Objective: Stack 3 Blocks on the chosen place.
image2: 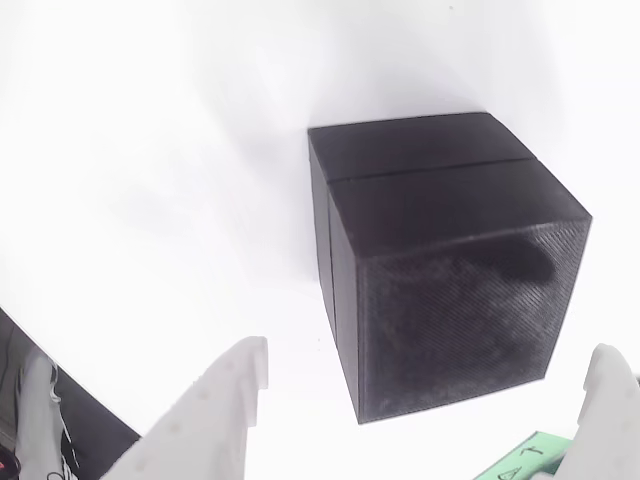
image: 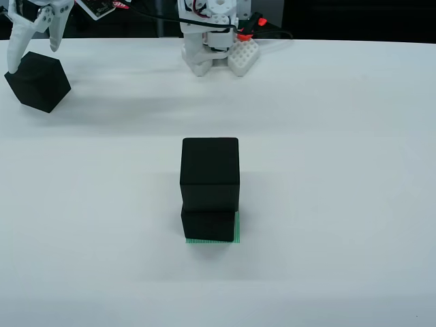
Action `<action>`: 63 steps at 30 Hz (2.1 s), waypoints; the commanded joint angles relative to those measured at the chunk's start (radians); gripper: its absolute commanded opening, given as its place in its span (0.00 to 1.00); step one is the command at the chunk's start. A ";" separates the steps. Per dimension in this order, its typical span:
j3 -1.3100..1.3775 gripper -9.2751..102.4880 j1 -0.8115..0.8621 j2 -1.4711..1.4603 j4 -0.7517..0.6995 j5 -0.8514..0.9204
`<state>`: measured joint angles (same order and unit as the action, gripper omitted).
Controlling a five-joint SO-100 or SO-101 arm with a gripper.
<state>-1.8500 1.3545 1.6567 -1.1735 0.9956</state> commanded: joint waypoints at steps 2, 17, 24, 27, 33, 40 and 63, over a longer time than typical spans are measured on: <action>0.057 0.44 -0.021 -0.031 -0.012 -0.012; 0.163 0.42 -0.020 -0.184 -0.029 -0.029; 0.172 0.31 -0.031 -0.204 -0.037 -0.032; 0.173 0.27 -0.034 -0.198 -0.041 -0.032; 0.170 0.25 -0.061 -0.133 -0.069 -0.031; 0.104 0.24 -0.152 0.057 -0.106 -0.017; 0.331 0.24 -0.910 0.354 -0.364 -0.017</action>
<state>-1.5984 0.5016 1.9742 -1.5294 0.9725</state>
